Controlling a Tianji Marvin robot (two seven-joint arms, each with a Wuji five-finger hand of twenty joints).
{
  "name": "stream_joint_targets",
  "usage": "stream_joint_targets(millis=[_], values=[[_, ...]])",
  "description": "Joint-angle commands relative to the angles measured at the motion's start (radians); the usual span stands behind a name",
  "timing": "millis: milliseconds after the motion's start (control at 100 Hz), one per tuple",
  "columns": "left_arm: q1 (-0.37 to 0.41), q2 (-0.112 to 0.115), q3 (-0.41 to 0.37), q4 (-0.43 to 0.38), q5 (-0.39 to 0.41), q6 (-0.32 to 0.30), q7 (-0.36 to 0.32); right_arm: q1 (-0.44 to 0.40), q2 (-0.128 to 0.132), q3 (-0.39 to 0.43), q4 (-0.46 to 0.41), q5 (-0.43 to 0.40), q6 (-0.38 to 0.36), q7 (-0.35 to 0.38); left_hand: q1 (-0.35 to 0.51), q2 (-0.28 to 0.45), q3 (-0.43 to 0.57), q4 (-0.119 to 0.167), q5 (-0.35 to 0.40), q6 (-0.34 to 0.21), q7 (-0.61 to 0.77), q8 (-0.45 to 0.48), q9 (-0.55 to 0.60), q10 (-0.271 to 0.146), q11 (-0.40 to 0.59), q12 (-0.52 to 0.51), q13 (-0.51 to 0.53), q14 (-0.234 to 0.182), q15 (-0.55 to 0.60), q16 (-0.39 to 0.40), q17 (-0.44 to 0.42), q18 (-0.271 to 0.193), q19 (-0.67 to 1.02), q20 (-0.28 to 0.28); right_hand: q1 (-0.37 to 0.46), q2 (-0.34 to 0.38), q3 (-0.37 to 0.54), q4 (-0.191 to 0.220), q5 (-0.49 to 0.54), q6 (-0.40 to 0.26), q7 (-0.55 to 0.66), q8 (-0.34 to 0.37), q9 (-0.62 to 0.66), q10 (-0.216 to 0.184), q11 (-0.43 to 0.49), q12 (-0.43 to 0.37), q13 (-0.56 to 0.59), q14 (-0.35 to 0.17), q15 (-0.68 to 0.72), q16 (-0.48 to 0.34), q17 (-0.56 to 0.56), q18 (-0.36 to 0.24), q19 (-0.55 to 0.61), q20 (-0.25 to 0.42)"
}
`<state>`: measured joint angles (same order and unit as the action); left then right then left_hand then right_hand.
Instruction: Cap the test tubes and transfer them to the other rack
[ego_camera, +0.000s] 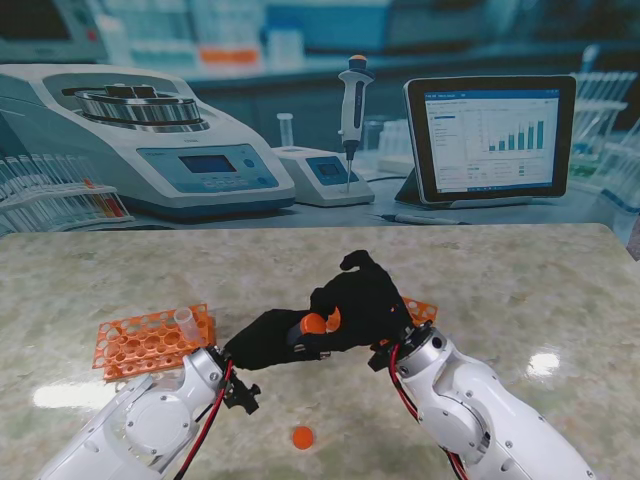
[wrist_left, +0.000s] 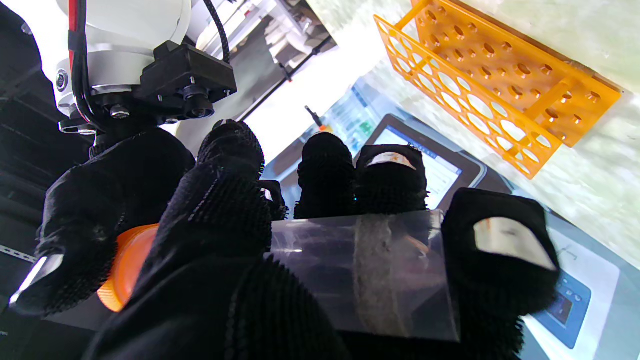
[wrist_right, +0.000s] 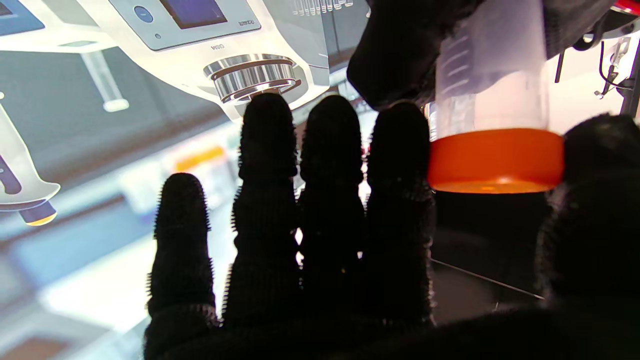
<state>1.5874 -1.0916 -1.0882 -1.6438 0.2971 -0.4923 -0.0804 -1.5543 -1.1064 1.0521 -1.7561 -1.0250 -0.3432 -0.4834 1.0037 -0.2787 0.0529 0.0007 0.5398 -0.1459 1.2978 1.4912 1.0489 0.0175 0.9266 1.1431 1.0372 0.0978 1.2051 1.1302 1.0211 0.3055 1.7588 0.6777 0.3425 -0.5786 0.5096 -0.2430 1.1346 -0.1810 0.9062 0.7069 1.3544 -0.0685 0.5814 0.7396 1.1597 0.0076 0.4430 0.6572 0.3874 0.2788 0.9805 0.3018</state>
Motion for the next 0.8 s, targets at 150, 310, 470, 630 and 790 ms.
stream_joint_targets(millis=[150,310,470,630,790], values=[[0.002,-0.005,0.004,-0.021,0.001,-0.003,-0.003,0.009,-0.010,-0.019,0.018,0.008,0.024,0.003,0.024,0.059,0.011,0.004,0.019,-0.042,0.018,0.033,0.005,-0.036,-0.005,-0.002,0.006,-0.010,0.036,0.015,0.033,-0.067,0.087,-0.009,-0.012,0.106,0.178,0.108,0.133,-0.187,0.007,0.099,0.042,-0.052,0.031,-0.002,0.047,-0.041,0.072,0.016,0.009,-0.033,0.026,0.012],[0.002,-0.005,0.003,-0.021,0.001,-0.004,-0.003,0.021,-0.011,-0.030,0.026,0.010,0.036,0.001,0.024,0.059,0.011,0.004,0.020,-0.042,0.018,0.033,0.005,-0.037,-0.005,-0.002,0.006,-0.010,0.036,0.015,0.033,-0.067,0.087,-0.009,-0.050,0.132,0.180,0.106,0.148,-0.190,0.042,0.123,0.055,-0.055,0.036,-0.007,0.055,-0.042,0.078,0.017,0.013,-0.036,0.028,0.010],[0.001,-0.005,0.004,-0.020,0.000,-0.003,-0.003,0.028,-0.012,-0.036,0.029,0.013,0.044,0.005,0.024,0.057,0.011,0.004,0.019,-0.043,0.018,0.033,0.005,-0.037,-0.005,-0.002,0.006,-0.011,0.036,0.015,0.033,-0.067,0.087,-0.009,-0.090,0.160,0.181,0.105,0.152,-0.191,0.065,0.125,0.061,-0.052,0.037,-0.013,0.058,-0.039,0.081,0.016,0.013,-0.035,0.028,0.007],[0.001,-0.005,0.004,-0.019,-0.001,-0.004,-0.004,0.029,-0.012,-0.037,0.026,0.018,0.045,0.013,0.024,0.058,0.011,0.004,0.020,-0.043,0.018,0.033,0.005,-0.037,-0.005,-0.002,0.006,-0.011,0.036,0.015,0.033,-0.067,0.087,-0.009,-0.176,0.198,0.186,0.108,0.141,-0.166,0.021,0.088,0.033,-0.039,0.021,-0.023,0.036,-0.026,0.068,0.010,-0.001,-0.031,0.020,0.000],[-0.001,-0.005,0.004,-0.018,-0.002,-0.003,-0.005,0.027,-0.012,-0.035,0.024,0.022,0.040,0.020,0.024,0.059,0.011,0.004,0.019,-0.043,0.018,0.033,0.004,-0.037,-0.005,-0.002,0.006,-0.011,0.036,0.015,0.033,-0.067,0.087,-0.009,-0.249,0.216,0.193,0.109,0.077,-0.140,-0.048,0.081,-0.026,-0.027,-0.021,-0.038,-0.013,-0.011,0.027,-0.005,-0.029,-0.022,0.004,-0.004]])
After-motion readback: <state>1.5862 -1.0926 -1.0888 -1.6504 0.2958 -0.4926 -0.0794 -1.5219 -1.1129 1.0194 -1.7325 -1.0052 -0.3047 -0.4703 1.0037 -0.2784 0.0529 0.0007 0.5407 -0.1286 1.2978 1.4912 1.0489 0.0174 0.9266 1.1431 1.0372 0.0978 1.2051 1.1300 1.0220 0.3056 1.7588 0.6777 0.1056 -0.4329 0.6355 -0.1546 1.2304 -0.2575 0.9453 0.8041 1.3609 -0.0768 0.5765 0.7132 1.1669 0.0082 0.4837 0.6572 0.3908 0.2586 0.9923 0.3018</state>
